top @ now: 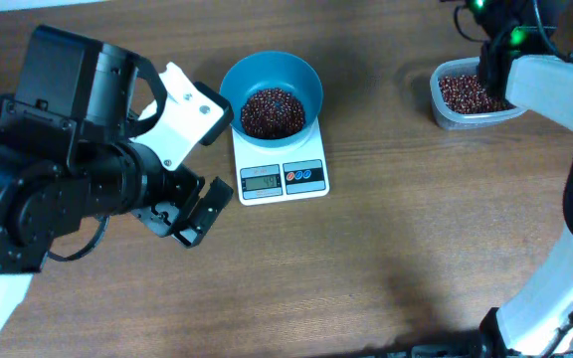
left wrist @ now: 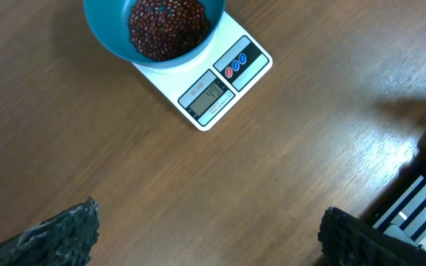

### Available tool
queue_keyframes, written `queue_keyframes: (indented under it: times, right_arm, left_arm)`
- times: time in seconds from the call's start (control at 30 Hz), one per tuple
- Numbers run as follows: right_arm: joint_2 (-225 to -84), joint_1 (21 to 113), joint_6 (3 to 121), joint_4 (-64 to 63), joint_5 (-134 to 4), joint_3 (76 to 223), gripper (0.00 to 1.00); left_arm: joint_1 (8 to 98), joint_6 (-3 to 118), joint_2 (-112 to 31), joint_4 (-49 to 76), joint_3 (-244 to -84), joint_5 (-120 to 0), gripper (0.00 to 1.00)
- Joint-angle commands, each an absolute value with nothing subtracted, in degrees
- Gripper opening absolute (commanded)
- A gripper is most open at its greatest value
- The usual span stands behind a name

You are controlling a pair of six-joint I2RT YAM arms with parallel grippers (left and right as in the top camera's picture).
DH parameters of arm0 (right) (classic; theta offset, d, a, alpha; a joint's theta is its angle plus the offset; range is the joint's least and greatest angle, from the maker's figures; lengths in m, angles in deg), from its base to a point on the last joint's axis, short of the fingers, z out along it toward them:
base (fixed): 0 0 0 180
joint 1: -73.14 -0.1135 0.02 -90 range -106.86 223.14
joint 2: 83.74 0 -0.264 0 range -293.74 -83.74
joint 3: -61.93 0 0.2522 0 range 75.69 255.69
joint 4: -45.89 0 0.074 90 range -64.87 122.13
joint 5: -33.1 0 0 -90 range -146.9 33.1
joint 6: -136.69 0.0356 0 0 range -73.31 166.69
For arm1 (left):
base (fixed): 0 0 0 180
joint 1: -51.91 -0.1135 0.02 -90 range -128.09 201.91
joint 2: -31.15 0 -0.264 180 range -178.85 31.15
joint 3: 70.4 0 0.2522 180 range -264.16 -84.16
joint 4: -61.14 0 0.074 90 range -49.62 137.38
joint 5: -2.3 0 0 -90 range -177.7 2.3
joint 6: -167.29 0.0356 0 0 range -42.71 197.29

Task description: Scoop item into bowl and weigh 50g on scale

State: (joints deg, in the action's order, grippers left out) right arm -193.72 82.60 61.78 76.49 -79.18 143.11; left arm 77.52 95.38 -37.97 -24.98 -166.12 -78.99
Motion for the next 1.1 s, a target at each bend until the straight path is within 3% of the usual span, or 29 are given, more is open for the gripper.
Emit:
queue_keyframes:
  times: [0.0, 0.13, 0.4, 0.73, 1.07]
  right_arm:
    - [-187.82, 83.73, 53.17, 69.02, -74.92, 143.55, 0.04]
    - [-178.55, 83.73, 45.34, 50.55, -67.75, 143.55, 0.04]
    - [-167.77, 83.58, 36.78, 8.19, -67.14, 143.53, 0.04]
    - [-167.93, 83.67, 36.38, -12.38, -58.53, 143.33, 0.04]
    - [-174.61, 83.67, 36.40, -12.86, -58.77, 143.20, 0.04]
  left_arm:
    - [77.74, 96.25, -38.17, -24.87, -165.88, -79.17, 0.99]
    - [77.74, 96.25, -38.17, -24.87, -165.88, -79.15, 0.99]
    - [77.74, 96.25, -38.17, -24.87, -165.88, -79.15, 0.99]
    - [77.74, 96.25, -38.17, -24.87, -165.88, -79.15, 0.99]
    - [77.74, 96.25, -38.17, -24.87, -165.88, -79.15, 0.99]
